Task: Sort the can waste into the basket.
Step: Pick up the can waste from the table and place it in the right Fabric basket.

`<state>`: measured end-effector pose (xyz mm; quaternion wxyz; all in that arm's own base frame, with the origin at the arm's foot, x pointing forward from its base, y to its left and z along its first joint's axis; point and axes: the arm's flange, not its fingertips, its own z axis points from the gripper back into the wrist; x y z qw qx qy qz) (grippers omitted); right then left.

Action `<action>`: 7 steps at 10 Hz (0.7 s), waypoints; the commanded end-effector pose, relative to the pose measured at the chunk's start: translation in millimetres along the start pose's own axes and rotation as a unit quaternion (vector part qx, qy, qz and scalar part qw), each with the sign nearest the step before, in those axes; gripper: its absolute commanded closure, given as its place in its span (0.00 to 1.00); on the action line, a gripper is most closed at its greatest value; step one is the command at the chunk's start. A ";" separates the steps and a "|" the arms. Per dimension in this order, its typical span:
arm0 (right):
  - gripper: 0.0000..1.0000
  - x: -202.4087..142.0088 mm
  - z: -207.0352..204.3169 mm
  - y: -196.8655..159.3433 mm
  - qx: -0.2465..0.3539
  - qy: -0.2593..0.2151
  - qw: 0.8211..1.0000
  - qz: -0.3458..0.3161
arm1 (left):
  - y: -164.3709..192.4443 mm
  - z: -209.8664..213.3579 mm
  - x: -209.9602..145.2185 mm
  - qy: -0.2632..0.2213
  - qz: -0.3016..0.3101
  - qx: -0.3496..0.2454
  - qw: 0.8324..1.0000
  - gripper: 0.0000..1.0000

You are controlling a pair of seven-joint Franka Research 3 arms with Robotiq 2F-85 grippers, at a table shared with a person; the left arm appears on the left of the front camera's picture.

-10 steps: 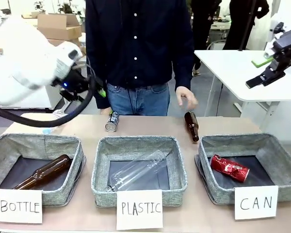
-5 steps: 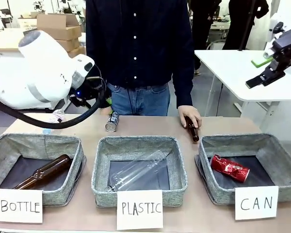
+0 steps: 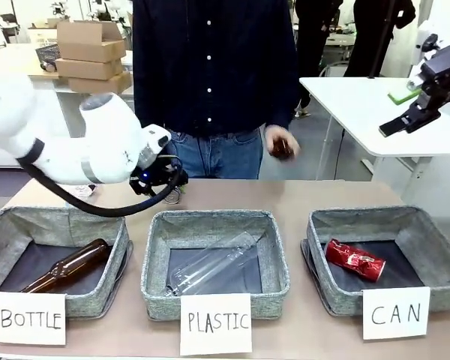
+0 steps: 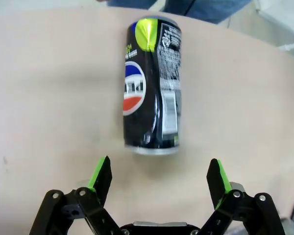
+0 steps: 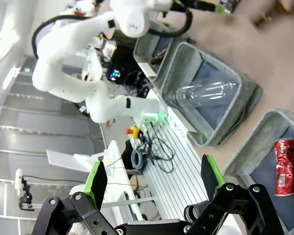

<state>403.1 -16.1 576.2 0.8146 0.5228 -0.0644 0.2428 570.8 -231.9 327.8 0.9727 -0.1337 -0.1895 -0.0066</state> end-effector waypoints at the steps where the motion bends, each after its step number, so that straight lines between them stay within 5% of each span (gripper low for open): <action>1: 0.00 -1.9 2.3 -0.1 -0.002 0.006 1.000 0.009 | -26.3 -17.3 33.7 -0.018 0.013 0.041 0.999 0.00; 5: 0.00 -1.9 2.3 -0.1 -0.002 0.006 1.000 0.009 | -24.2 -48.8 48.2 0.000 0.022 0.067 0.998 0.00; 6: 0.00 -1.9 2.3 -0.1 -0.002 0.006 1.000 0.009 | -23.6 -48.6 48.3 0.002 0.020 0.079 0.997 0.59; 7: 0.00 -1.9 2.3 -0.1 -0.002 0.006 1.000 0.009 | -22.6 -46.4 48.4 0.005 0.021 0.073 0.997 0.59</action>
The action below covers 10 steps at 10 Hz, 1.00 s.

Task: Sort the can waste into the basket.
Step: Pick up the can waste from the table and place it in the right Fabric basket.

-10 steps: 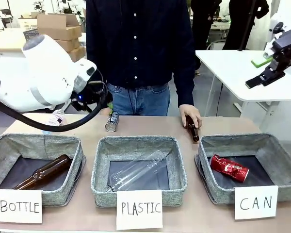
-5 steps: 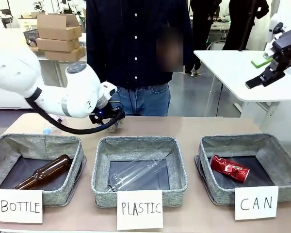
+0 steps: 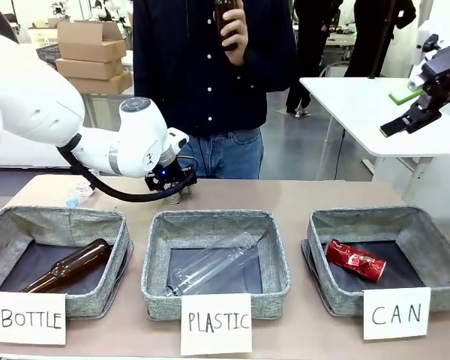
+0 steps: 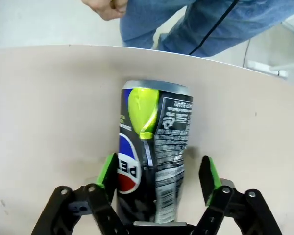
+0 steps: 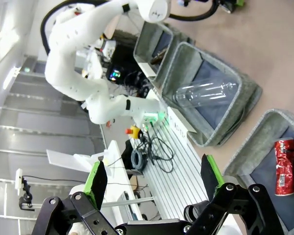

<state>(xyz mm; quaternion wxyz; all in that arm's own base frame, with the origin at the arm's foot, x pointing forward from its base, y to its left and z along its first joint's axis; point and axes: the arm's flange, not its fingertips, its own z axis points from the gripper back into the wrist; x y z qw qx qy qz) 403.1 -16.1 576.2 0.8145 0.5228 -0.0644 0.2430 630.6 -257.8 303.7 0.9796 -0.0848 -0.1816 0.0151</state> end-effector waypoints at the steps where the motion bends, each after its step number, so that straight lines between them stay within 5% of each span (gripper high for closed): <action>1: 0.00 -1.9 2.3 -0.1 -0.002 0.006 1.000 0.009 | -5.9 6.6 3.0 -0.002 0.010 0.021 1.000 1.00; 2: 0.00 -1.9 2.3 -0.1 -0.002 0.006 1.000 0.009 | -5.7 6.7 2.9 -0.002 0.011 0.023 1.000 0.65; 3: 0.00 -1.9 2.3 -0.1 -0.002 0.006 1.000 0.009 | -5.1 6.4 2.4 -0.004 0.011 0.025 1.000 1.00; 7: 0.00 -1.9 2.3 -0.1 -0.002 0.006 1.000 0.009 | -4.8 14.1 2.1 -0.006 0.020 0.011 1.000 1.00; 8: 0.00 -1.9 2.3 -0.1 -0.002 0.006 1.000 0.009 | -3.7 24.4 0.5 -0.009 0.022 0.004 1.000 0.56; 10: 0.00 -1.9 2.3 -0.1 -0.002 0.006 1.000 0.009 | 6.2 79.4 -10.4 -0.037 0.029 -0.030 0.998 0.56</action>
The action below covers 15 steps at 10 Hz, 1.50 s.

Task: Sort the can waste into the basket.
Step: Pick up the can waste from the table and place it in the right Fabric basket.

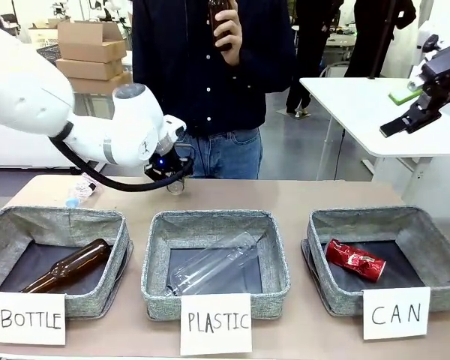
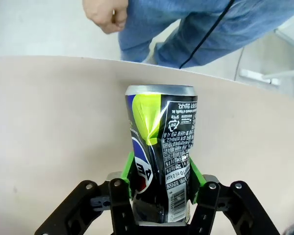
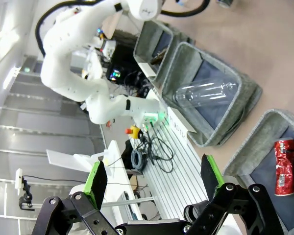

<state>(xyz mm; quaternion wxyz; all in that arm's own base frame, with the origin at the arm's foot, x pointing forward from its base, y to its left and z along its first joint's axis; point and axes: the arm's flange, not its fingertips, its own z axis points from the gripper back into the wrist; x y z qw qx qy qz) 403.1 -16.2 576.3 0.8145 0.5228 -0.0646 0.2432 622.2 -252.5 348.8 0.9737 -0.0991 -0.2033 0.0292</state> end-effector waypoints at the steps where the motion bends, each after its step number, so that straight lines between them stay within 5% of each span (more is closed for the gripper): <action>1: 0.00 -1.9 2.2 -0.2 -0.002 0.006 1.000 0.008 | 21.7 89.2 -31.9 0.004 0.010 -0.065 0.998 0.56; 5: 0.00 -1.9 2.2 -0.2 -0.002 0.006 1.000 0.008 | 105.0 277.3 -162.9 0.036 -0.119 -0.162 0.979 0.56; 8: 0.00 -1.9 2.2 -0.2 -0.002 0.006 1.000 0.008 | 125.1 285.7 -221.4 0.011 -0.138 -0.156 0.978 0.56; 9: 0.00 -1.9 2.2 -0.2 -0.002 0.006 1.000 0.008 | 100.1 275.4 -188.9 0.032 -0.129 -0.190 0.973 0.56; 12: 0.00 -0.2 0.2 -0.2 0.000 0.000 1.000 0.000 | 100.1 275.4 -188.9 0.032 -0.129 -0.190 0.973 0.56; 13: 0.00 5.2 15.8 35.5 -0.038 -0.011 0.999 0.036 | 107.9 282.1 -195.0 0.034 -0.140 -0.183 0.973 0.56; 14: 0.00 1.7 36.9 61.1 -0.067 -0.031 0.996 0.056 | 55.8 261.2 -190.1 0.065 -0.221 -0.246 0.942 0.56; 15: 0.00 -13.5 67.0 71.1 -0.102 -0.053 0.992 0.045 | -14.4 251.6 -193.7 0.114 -0.322 -0.292 0.893 0.56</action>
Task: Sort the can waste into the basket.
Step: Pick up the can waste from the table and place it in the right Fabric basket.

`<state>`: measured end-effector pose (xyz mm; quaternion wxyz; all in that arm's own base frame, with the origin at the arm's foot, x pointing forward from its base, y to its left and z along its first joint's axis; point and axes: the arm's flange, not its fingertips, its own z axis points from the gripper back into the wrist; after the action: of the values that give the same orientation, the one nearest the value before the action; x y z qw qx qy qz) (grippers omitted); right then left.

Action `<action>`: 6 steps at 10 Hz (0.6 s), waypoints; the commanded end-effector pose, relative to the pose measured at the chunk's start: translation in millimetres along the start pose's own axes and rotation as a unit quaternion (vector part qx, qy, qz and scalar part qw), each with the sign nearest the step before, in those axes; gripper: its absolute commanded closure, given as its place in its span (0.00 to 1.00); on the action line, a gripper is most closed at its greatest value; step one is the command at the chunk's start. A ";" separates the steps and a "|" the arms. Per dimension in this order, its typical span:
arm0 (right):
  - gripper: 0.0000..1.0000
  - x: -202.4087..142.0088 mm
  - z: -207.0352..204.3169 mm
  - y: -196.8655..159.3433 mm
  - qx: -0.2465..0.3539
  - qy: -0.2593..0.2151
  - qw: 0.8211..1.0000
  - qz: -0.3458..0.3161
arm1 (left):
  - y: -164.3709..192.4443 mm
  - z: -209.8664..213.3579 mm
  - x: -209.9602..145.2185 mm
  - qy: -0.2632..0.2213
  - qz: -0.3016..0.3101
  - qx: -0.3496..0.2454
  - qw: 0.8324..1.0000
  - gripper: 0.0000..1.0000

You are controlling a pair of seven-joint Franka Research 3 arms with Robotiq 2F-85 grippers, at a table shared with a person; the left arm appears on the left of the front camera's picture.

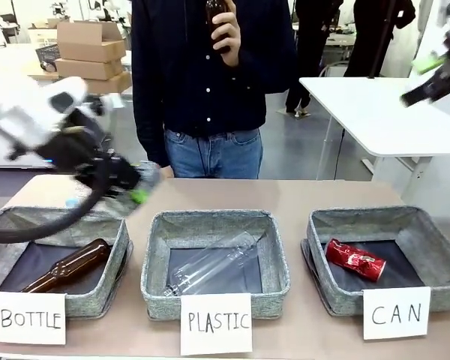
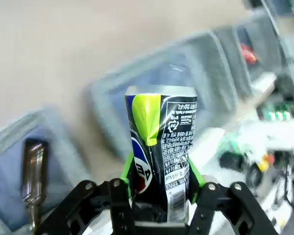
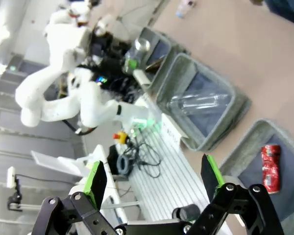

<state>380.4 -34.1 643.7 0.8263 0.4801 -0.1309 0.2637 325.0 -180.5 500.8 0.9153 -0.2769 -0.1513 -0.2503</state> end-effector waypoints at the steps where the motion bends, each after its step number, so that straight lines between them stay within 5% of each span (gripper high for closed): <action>1: 0.00 -31.7 57.4 6.3 -0.075 -0.028 0.996 -0.039 | -80.7 -61.6 55.2 0.093 -0.166 -0.079 0.979 0.56; 3: 0.00 -99.5 116.5 -10.6 -0.118 -0.041 0.988 -0.086 | -172.7 -108.8 71.0 0.119 -0.289 -0.092 0.945 0.56; 6: 0.00 -194.2 149.4 -50.0 -0.132 -0.062 0.982 -0.117 | -302.6 -216.0 98.1 0.035 -0.436 -0.081 0.895 0.56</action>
<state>252.7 -248.0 605.3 0.9046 0.3817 -0.1613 0.0997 250.9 -530.3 507.5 0.7209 -0.2605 -0.1461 -0.6254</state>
